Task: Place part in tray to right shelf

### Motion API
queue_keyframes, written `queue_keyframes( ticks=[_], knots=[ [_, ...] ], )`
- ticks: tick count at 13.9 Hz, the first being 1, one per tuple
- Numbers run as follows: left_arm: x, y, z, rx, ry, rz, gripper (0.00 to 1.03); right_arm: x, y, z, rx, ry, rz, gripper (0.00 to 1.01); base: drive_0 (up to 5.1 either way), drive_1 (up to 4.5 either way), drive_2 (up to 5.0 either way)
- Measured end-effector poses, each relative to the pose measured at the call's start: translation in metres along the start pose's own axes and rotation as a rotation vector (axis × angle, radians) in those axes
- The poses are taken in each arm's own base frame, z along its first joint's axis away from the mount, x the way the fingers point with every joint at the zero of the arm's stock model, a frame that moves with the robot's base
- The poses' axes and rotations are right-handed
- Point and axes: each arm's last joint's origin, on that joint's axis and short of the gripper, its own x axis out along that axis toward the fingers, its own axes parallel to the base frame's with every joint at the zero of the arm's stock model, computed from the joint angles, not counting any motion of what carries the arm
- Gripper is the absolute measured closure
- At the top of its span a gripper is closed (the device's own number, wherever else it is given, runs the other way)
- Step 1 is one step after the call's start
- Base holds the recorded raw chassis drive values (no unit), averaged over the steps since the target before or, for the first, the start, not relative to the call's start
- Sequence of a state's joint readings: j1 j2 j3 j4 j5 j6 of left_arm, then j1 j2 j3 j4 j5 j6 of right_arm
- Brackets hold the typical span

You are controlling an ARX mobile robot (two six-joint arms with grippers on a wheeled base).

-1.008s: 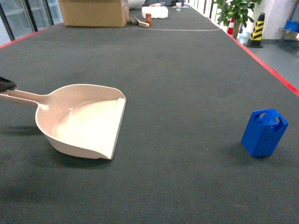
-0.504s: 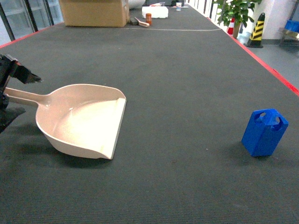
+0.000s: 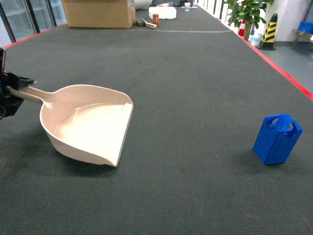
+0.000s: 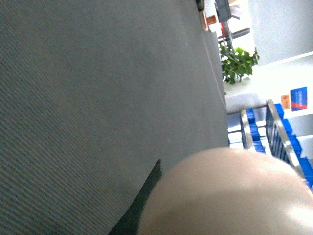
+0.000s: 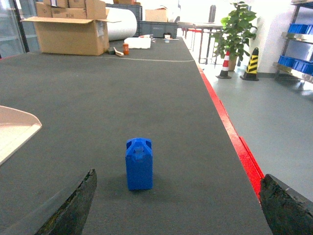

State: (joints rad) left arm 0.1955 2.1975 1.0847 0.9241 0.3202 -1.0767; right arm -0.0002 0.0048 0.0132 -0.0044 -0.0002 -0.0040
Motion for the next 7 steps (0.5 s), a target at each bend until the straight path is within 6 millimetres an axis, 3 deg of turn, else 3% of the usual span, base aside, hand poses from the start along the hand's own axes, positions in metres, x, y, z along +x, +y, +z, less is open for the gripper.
queue_keyframes(
  ticks=[4, 7],
  knots=[
    [-0.036, -0.04, -0.038, -0.035, 0.042, -0.153, 0.9, 0.0, 0.0, 0.0, 0.0, 0.0, 0.0, 0.03, 0.0, 0.0, 0.0],
    [-0.054, -0.097, -0.063, -0.064, 0.074, -0.334, 0.9, 0.0, 0.0, 0.0, 0.0, 0.0, 0.0, 0.03, 0.0, 0.0, 0.0]
  ],
)
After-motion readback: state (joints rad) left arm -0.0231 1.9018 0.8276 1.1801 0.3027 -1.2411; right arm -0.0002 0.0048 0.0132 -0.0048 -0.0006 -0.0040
